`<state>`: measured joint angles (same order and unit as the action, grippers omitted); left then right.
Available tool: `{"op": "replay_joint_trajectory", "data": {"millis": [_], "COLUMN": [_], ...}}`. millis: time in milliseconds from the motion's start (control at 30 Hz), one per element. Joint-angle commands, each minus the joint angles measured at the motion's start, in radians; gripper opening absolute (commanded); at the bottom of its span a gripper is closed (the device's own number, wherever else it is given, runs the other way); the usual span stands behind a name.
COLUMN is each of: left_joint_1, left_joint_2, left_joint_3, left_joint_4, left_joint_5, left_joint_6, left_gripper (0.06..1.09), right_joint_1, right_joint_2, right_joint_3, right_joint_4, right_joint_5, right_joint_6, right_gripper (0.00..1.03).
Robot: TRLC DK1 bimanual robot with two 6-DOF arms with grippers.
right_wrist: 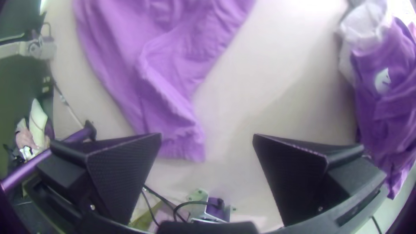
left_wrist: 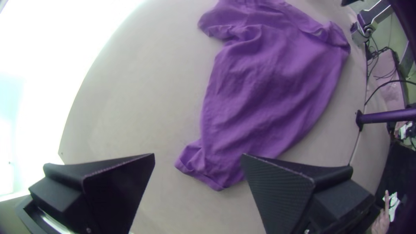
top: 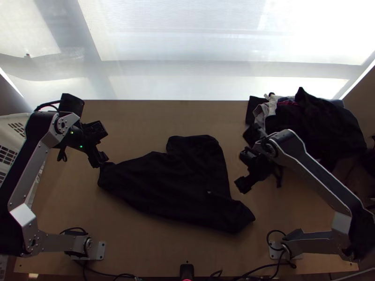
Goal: Fold the t-shirt
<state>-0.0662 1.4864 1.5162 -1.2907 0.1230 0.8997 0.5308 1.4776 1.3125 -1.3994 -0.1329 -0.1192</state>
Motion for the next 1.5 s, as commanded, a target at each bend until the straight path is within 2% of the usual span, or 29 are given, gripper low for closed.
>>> {"op": "replay_joint_trajectory", "data": {"millis": [0, 200, 600, 667, 733, 867, 1000, 1233, 1400, 1467], "left_joint_1": [-0.101, -0.257, -0.304, -0.336, -0.363, -0.369, -0.363, -0.376, -0.58, -0.593], "left_joint_2": [-0.067, -0.164, -0.276, -0.307, -0.341, -0.39, -0.43, -0.466, -0.522, -0.523], "left_joint_3": [0.029, -0.099, -0.321, -0.386, -0.45, -0.524, -0.59, -0.631, -0.738, -0.742], "left_joint_4": [-0.114, -0.147, -0.033, -0.012, 0.007, 0.019, 0.039, 0.045, 0.099, 0.119], "left_joint_5": [0.003, 0.003, 0.013, 0.013, 0.012, 0.012, 0.01, 0.012, -0.02, -0.028], "left_joint_6": [-0.085, -0.211, -0.349, -0.369, -0.384, -0.404, -0.406, -0.424, -0.533, -0.541], "left_gripper": [1.04, 1.04, 1.04, 1.04, 1.04, 1.04, 1.04, 1.04, 1.04, 1.04], "right_joint_1": [0.222, 0.267, 0.287, 0.285, 0.285, 0.288, 0.275, 0.236, 0.13, 0.066], "right_joint_2": [0.084, 0.15, 0.254, 0.268, 0.276, 0.277, 0.277, 0.21, 0.13, 0.107], "right_joint_3": [0.008, -0.015, 0.011, 0.014, 0.005, -0.018, -0.042, 0.021, 0.246, 0.349], "right_joint_4": [0.023, 0.091, 0.227, 0.25, 0.284, 0.321, 0.338, 0.277, 0.166, 0.154], "right_joint_5": [-0.022, -0.045, -0.073, -0.076, -0.086, -0.125, -0.136, -0.137, -0.137, -0.136], "right_joint_6": [0.006, 0.006, -0.002, -0.007, -0.008, -0.019, -0.03, -0.031, -0.022, -0.022], "right_gripper": [0.98, 0.96, 0.92, 0.81, 0.65, 0.25, 0.03, 0.03, 0.03, 0.03]}}
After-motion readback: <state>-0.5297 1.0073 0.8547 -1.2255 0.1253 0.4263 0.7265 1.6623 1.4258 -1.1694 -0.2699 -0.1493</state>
